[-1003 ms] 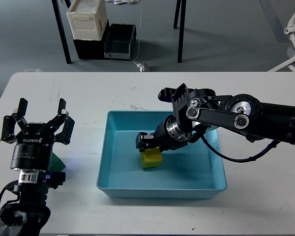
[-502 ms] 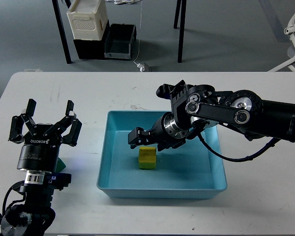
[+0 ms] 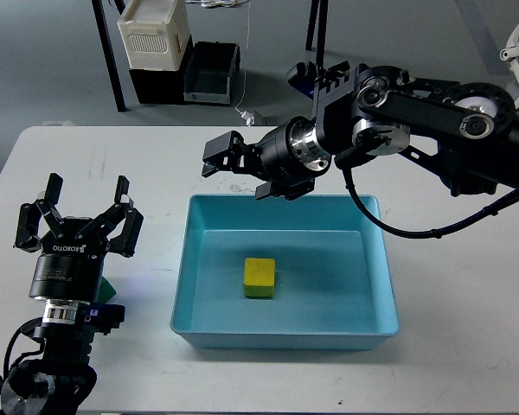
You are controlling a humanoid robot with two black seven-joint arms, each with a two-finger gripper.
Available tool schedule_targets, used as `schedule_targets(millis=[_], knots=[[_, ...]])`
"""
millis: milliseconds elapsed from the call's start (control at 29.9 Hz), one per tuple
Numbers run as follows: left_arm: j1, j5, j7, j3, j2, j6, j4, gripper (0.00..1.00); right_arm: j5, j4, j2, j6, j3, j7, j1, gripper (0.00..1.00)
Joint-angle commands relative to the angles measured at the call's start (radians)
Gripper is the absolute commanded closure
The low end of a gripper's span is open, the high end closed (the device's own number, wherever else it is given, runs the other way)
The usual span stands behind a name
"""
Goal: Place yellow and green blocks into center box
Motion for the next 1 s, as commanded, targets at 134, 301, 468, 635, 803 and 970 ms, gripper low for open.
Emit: schedule_targets(millis=[134, 301, 468, 635, 803, 970], knots=[[0.001, -0.001, 0.000, -0.006, 0.000, 0.000, -0.007, 0.00, 0.013, -0.081, -0.038, -0.001, 0.363, 0.000, -0.155, 0.00], [-0.001, -0.002, 0.000, -0.004, 0.000, 0.000, -0.008, 0.00, 0.112, -0.132, 0.006, -0.006, 0.682, 0.000, -0.275, 0.00], [-0.004, -0.001, 0.001, -0.004, 0.000, 0.000, -0.008, 0.00, 0.120, -0.127, 0.027, -0.006, 1.081, 0.000, -0.413, 0.00], [-0.002, -0.001, 0.000, -0.009, 0.000, 0.000, -0.010, 0.00, 0.123, -0.068, 0.034, -0.006, 1.422, 0.000, -0.538, 0.00], [0.002, -0.001, -0.002, -0.009, 0.000, 0.000, -0.019, 0.00, 0.158, 0.118, 0.076, -0.030, 1.658, 0.000, -0.733, 0.00], [0.005, -0.001, -0.003, -0.012, 0.000, 0.000, -0.028, 0.00, 0.163, 0.351, 0.169, -0.211, 1.844, 0.000, -0.936, 0.00]])
